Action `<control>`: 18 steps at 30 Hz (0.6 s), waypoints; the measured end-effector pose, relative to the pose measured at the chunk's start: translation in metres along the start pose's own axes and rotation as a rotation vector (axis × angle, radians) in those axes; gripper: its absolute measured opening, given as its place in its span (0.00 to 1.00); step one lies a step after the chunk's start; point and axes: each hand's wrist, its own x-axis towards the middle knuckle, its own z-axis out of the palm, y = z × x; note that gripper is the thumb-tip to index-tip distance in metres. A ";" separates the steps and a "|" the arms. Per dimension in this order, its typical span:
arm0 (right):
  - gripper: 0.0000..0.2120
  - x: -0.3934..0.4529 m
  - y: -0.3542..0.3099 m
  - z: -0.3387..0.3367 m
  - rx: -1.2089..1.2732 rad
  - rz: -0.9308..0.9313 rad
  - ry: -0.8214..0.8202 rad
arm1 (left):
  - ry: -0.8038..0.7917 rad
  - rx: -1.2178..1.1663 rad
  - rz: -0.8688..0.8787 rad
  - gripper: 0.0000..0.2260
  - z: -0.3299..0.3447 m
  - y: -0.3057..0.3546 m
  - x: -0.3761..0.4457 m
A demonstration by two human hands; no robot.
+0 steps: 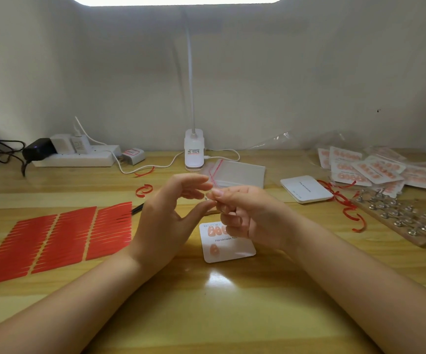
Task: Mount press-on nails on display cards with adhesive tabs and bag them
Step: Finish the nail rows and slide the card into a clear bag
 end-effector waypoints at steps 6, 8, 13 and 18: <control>0.10 -0.001 -0.003 -0.003 -0.071 0.021 -0.039 | 0.010 0.063 0.068 0.18 0.001 0.002 -0.002; 0.10 -0.002 -0.003 -0.003 -0.075 0.020 -0.045 | 0.011 0.049 0.063 0.18 0.001 0.002 -0.002; 0.12 0.000 0.001 0.001 0.002 0.014 -0.056 | 0.033 -0.013 0.007 0.18 0.004 0.004 -0.003; 0.10 -0.001 0.000 -0.003 -0.022 0.033 -0.083 | 0.028 -0.083 -0.048 0.18 0.004 0.004 -0.005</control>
